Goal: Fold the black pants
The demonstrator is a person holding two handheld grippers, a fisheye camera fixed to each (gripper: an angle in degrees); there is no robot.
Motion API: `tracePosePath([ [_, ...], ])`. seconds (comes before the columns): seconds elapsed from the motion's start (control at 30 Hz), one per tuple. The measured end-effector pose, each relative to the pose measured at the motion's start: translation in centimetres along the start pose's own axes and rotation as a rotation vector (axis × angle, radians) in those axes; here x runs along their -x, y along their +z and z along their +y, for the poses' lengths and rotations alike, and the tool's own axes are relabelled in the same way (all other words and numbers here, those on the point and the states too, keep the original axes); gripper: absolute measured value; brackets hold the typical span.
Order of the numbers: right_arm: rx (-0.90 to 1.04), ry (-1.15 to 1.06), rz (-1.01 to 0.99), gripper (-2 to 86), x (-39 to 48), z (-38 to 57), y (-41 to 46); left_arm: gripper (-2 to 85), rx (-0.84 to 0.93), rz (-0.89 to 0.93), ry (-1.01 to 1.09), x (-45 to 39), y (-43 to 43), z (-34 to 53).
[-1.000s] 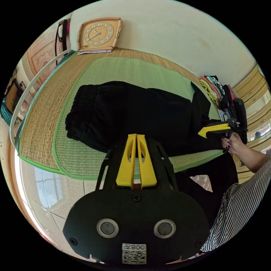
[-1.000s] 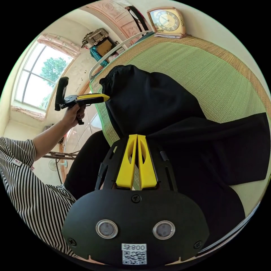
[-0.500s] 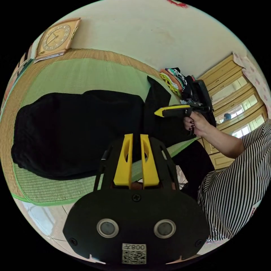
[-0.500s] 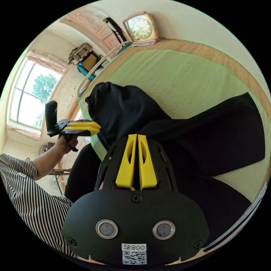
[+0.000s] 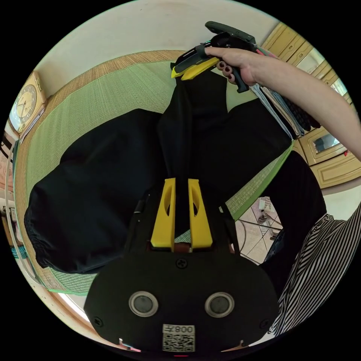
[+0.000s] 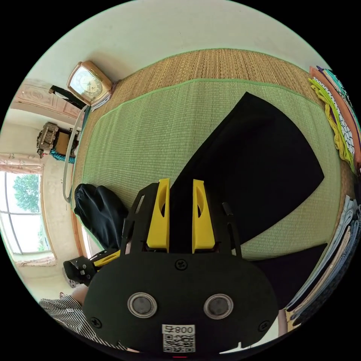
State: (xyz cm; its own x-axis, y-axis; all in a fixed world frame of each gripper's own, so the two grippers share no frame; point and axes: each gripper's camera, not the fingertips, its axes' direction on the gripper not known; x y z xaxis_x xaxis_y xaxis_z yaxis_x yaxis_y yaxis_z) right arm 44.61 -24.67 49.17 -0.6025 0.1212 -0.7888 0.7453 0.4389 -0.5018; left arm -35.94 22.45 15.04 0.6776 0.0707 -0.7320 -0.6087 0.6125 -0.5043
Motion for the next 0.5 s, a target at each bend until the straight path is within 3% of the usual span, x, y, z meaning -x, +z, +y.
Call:
tracePosePath([
  [0.17,0.041,0.05,0.012,5.9,-2.6,0.2,1.7,3.0,-0.017,0.019,-0.01,-2.0,1.1,-1.8],
  [0.5,-0.112,-0.033,-0.061,1.9,-7.0,7.3,-3.3,1.4,-0.113,0.068,0.024,-5.8,-0.2,-4.8],
])
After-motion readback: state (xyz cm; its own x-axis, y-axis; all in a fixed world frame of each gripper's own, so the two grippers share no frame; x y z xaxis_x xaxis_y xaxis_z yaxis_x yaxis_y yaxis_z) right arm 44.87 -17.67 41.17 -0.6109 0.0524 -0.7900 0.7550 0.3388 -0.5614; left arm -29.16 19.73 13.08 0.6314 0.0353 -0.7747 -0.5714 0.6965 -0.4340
